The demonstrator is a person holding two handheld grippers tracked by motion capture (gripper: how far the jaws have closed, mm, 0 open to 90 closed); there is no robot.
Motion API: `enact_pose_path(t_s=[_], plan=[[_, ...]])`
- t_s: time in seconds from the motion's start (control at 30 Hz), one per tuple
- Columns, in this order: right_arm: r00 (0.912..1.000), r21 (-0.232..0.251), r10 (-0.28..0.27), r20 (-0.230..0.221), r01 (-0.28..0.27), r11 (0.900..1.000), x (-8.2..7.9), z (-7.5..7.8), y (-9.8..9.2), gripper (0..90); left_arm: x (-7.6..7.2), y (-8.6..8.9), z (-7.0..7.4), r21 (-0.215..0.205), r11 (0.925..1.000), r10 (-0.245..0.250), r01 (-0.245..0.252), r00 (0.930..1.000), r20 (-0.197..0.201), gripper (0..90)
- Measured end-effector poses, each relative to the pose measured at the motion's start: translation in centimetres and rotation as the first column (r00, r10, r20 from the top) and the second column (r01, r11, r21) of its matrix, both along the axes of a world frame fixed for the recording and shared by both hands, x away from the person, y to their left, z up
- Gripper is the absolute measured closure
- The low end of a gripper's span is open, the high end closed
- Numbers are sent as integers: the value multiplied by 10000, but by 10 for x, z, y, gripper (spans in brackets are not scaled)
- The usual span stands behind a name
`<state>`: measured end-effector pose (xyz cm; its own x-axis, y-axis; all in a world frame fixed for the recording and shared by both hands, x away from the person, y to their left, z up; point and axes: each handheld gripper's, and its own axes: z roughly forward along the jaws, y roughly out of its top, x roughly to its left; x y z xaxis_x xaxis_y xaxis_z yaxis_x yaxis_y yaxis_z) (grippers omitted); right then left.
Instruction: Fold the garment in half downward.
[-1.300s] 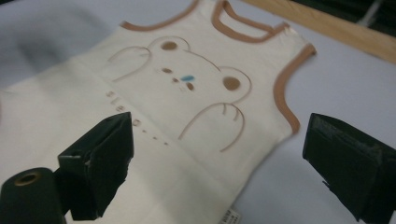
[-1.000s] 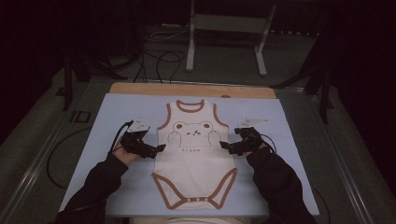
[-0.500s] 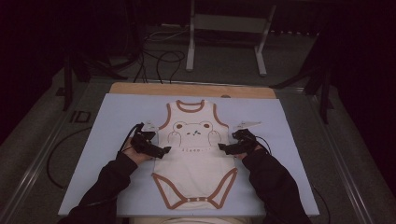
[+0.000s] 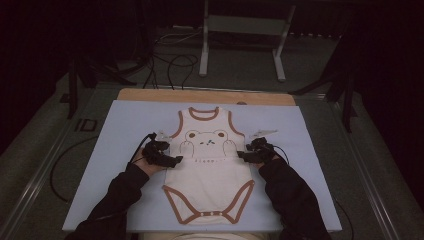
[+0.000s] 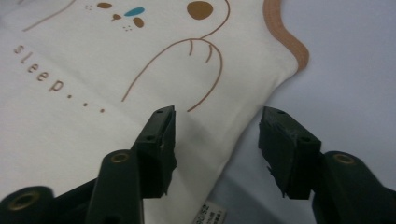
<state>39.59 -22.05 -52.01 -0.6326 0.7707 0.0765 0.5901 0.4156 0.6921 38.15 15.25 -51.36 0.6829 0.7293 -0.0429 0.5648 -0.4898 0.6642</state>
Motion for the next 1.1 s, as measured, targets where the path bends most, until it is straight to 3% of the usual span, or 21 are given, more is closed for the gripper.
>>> enact_pose_path(t_s=[0.23, 0.37, 0.43, 0.47, 0.57, 0.87, 1.0, 1.1], plan=[[9999, -311, -69, 108, 73, 9995, 2, 0, 4, 606, 2, 1, -5, 306, 9967, 741, -747, 9971, 192, 460], [9998, -533, -27, 176, 36, 9986, 0, 1, 6, 722, 4, 1, -4, 294, 9962, 820, -819, 9966, -1, 480], [9998, -537, 41, 176, -31, 9986, 0, 1, 6, 722, 4, 1, -4, 294, 9962, 820, -819, 9966, -1, 492], [9998, -588, 144, 170, -134, 9982, -1, 1, 7, 778, 4, -2, -5, 266, 9951, 950, -950, 9955, 3, 518], [9994, -618, 327, 143, -317, 9976, -1, 1, 9, 824, 5, -4, -4, 310, 9935, 1095, -1092, 9940, -78, 539], [9987, -841, 455, 222, -435, 9955, -3, 2, 13, 885, 6, -9, -2, 277, 9947, 1001, -994, 9947, -255, 714], [9988, -816, 432, 223, -413, 9958, -3, 2, 13, 889, 7, -10, -3, 63, 9951, 991, -989, 9945, -338, 869], [9985, -863, 463, 291, -437, 9953, -3, 3, 14, 892, 7, -9, -2, 20, 9956, 933, -933, 9949, -385, 885]])
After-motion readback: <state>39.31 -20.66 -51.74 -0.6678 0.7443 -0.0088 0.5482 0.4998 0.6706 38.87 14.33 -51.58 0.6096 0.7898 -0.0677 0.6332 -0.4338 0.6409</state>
